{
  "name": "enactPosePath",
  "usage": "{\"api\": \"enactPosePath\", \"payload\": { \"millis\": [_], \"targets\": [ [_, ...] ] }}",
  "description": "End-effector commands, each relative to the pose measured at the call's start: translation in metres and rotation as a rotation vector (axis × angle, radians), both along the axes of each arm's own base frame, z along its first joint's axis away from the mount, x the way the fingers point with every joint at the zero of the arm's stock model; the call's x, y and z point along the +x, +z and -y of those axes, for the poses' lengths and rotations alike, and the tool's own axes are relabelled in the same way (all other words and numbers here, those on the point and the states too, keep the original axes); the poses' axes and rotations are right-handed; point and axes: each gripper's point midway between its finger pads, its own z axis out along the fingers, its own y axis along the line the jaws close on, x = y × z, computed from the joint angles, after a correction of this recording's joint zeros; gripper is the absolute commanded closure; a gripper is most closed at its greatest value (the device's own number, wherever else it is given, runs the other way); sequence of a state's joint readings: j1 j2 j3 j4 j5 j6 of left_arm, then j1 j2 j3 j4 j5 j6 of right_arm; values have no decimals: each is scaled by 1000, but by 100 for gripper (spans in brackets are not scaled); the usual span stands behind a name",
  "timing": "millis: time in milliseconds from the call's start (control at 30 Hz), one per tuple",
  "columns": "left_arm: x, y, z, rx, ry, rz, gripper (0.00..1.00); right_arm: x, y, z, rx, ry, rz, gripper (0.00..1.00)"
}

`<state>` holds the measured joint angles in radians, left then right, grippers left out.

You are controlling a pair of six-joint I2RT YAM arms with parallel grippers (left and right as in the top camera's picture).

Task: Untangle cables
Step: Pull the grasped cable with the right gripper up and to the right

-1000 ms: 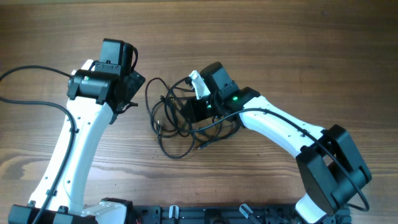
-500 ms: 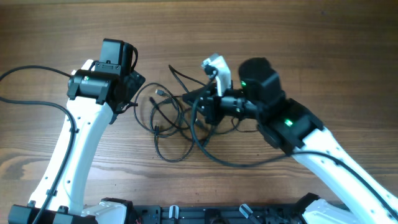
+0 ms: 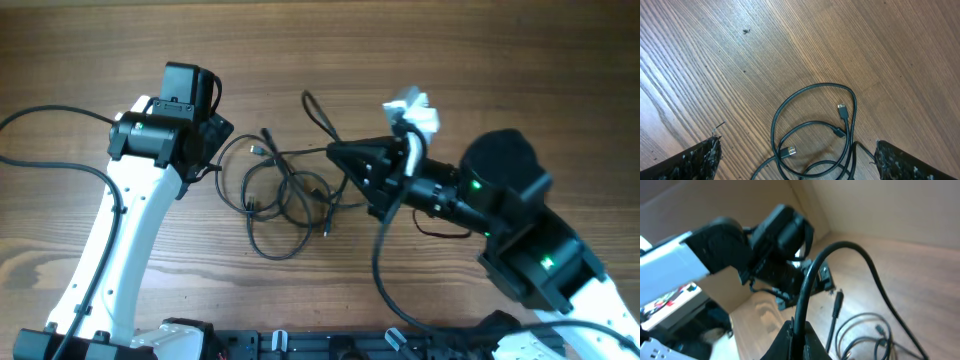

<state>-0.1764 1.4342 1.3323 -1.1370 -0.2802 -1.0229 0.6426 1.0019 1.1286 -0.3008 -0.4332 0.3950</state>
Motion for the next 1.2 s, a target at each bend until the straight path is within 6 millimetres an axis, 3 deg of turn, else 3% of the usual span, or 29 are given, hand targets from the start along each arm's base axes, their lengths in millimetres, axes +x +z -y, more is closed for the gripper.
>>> {"api": "enactPosePath", "payload": {
  "millis": [0, 200, 300, 500, 800, 1167],
  "targets": [
    [-2, 5, -5, 18, -2, 13, 0, 1, 34, 20, 59, -101, 102, 96],
    [-2, 5, -5, 18, -2, 13, 0, 6, 83, 49, 175, -259, 246, 96],
    [-2, 5, -5, 18, -2, 13, 0, 8, 96, 62, 209, -328, 279, 96],
    [-2, 5, -5, 18, -2, 13, 0, 13, 104, 73, 233, -399, 301, 96],
    [-2, 5, -5, 18, -2, 13, 0, 14, 134, 89, 329, -478, 381, 96],
    [-2, 5, -5, 18, -2, 13, 0, 40, 126, 140, 231, -825, 414, 96]
  ]
}}
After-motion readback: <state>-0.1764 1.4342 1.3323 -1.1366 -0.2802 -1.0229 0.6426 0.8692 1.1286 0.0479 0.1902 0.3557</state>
